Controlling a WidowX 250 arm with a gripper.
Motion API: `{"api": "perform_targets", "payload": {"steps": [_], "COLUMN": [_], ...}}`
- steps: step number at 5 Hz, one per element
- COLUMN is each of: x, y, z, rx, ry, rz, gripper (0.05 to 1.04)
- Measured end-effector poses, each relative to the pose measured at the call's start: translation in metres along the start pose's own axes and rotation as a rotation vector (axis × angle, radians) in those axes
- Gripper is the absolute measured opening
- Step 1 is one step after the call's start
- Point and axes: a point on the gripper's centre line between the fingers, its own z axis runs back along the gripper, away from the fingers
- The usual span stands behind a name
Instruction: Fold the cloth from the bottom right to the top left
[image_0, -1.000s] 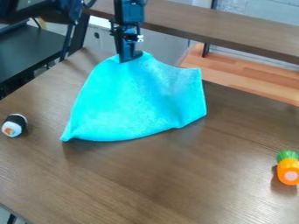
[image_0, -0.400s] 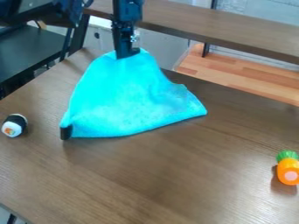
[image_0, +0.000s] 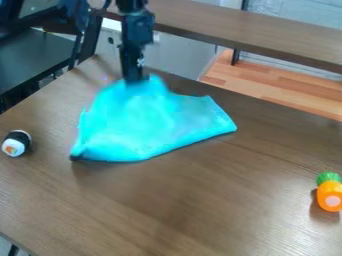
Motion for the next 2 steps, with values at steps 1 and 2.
{"api": "perform_targets", "payload": {"steps": [1,2], "x": [-0.005,-0.014], "y": [-0.001,-0.001], "z": [-0.016,-0.003], "rx": [-0.006,0.045], "ry": [0.003,-0.033], "rz": [-0.022,-0.040], "gripper": [0.771,0.988]}}
